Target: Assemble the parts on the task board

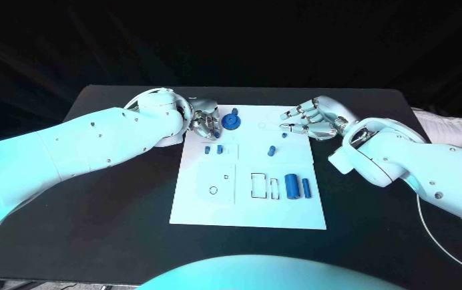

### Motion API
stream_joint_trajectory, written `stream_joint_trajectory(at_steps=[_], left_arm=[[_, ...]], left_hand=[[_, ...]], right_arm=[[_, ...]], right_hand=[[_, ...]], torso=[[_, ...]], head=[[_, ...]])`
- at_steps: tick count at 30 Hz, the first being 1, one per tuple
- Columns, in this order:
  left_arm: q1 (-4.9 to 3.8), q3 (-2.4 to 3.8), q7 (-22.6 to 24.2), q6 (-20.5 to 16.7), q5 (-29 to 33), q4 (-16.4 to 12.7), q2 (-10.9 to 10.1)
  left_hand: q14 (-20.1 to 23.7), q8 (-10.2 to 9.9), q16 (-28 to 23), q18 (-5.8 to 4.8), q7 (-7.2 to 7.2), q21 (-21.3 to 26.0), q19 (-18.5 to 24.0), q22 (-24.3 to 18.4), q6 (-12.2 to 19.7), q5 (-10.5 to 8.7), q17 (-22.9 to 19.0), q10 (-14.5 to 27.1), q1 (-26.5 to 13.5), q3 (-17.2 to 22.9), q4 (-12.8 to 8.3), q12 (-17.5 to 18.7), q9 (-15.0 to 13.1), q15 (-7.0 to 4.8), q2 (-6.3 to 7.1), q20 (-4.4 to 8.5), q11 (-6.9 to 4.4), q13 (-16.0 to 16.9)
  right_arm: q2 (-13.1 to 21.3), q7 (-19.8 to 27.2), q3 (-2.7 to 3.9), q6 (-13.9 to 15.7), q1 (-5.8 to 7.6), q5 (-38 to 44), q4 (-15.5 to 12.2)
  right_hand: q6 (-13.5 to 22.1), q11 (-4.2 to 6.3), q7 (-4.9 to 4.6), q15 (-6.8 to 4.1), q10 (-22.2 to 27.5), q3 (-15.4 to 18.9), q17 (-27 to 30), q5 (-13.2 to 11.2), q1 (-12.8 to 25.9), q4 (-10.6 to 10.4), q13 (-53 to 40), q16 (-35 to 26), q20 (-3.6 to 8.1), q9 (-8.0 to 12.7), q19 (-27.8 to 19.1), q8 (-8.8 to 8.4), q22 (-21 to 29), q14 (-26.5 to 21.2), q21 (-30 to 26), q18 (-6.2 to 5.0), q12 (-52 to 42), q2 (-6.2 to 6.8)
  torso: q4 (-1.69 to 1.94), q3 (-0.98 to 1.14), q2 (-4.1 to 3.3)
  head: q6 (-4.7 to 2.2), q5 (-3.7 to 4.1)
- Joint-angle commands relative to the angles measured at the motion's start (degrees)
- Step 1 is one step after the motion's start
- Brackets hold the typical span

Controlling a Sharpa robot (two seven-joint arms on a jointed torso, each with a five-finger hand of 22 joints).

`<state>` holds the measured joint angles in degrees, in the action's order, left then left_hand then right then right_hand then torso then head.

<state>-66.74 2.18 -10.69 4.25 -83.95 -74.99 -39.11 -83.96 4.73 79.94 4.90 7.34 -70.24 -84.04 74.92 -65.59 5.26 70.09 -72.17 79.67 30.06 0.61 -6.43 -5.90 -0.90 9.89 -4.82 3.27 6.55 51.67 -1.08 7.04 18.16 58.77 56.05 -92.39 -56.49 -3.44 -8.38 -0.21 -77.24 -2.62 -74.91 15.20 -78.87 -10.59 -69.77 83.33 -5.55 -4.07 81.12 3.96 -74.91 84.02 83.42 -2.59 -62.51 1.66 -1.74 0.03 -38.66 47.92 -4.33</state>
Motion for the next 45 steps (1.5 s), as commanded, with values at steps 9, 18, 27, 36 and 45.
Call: stream_joint_trajectory(at_steps=[9,18,27,36,45], left_arm=[[0.15,-0.04,-0.16,0.92,-0.57,0.13,0.23],[0.21,-0.04,-0.31,0.77,-0.60,0.23,0.28],[0.35,-0.05,-0.55,0.69,-0.60,0.33,0.32],[0.45,-0.07,-0.76,1.03,-0.60,0.61,0.37],[0.51,-0.08,-0.74,0.76,-0.60,0.84,0.44]], left_hand=[[-2.32,0.15,0.34,-0.83,0.01,0.12,-0.38,6.04,-0.27,-0.28,0.05,-0.21,-0.48,-0.15,0.10,0.38,0.04,-0.36,0.19,0.20,0.07,0.05],[-2.30,-0.35,0.37,-0.85,0.39,0.16,-0.38,6.06,0.30,-0.29,0.04,0.11,-0.60,-0.13,0.06,0.87,0.29,-0.18,0.30,0.12,0.34,-0.02],[-2.24,-0.92,0.33,-0.91,1.03,0.10,-0.41,6.14,1.16,-0.28,-0.11,0.57,-0.83,-0.10,0.08,1.43,0.66,0.18,0.56,-0.11,0.82,-0.09],[-2.24,-0.94,0.32,-0.91,1.05,0.10,-0.41,6.14,1.19,-0.28,-0.13,0.58,-0.83,-0.08,0.07,1.46,0.68,0.20,0.55,-0.12,0.83,-0.09],[-2.22,-0.98,0.29,-0.91,1.14,0.13,-0.41,6.13,1.29,-0.28,-0.20,0.61,-0.85,-0.07,0.07,1.52,0.74,0.25,0.58,-0.16,0.89,-0.09]], right_arm=[[0.00,0.46,0.00,-0.75,-0.05,0.18,-0.10],[-0.04,0.49,0.00,-0.71,-0.05,0.18,-0.09],[0.00,0.48,0.00,-0.68,-0.06,0.18,-0.12],[0.06,0.47,0.00,-0.65,-0.06,0.18,-0.18],[0.11,0.44,0.00,-0.63,-0.06,0.18,-0.22]], right_hand=[[-0.35,0.08,-0.09,-0.55,-0.06,0.13,-5.05,0.04,-0.02,0.07,0.01,-0.08,-0.11,0.01,-0.27,0.03,-3.33,3.78,-0.39,-0.38,-0.10,-0.42],[-0.35,0.08,-0.09,-0.55,-0.06,0.13,-5.05,0.04,-0.02,0.07,0.01,-0.08,-0.11,0.01,-0.27,0.03,-3.33,3.78,-0.39,-0.38,-0.10,-0.42],[-0.36,0.08,-0.08,-0.56,-0.02,0.18,-4.97,0.03,-0.03,0.05,0.08,-0.15,-0.10,0.02,-0.28,0.00,-3.31,3.76,-0.42,-0.39,-0.04,-0.47],[-0.36,0.08,-0.08,-0.56,-0.02,0.18,-4.97,0.03,-0.03,0.05,0.08,-0.15,-0.10,0.02,-0.28,0.00,-3.31,3.76,-0.42,-0.39,-0.04,-0.47],[-0.36,0.08,-0.08,-0.56,-0.02,0.18,-4.97,0.03,-0.03,0.05,0.08,-0.15,-0.10,0.02,-0.28,0.00,-3.31,3.76,-0.42,-0.39,-0.04,-0.47]], torso=[[0.04,-0.01,-0.01],[0.02,0.00,-0.03],[0.02,0.01,0.00],[-0.05,0.02,-0.03],[-0.02,0.00,-0.02]], head=[[0.06,0.04],[0.09,-0.05],[0.17,-0.09],[0.24,-0.16],[0.29,-0.06]])
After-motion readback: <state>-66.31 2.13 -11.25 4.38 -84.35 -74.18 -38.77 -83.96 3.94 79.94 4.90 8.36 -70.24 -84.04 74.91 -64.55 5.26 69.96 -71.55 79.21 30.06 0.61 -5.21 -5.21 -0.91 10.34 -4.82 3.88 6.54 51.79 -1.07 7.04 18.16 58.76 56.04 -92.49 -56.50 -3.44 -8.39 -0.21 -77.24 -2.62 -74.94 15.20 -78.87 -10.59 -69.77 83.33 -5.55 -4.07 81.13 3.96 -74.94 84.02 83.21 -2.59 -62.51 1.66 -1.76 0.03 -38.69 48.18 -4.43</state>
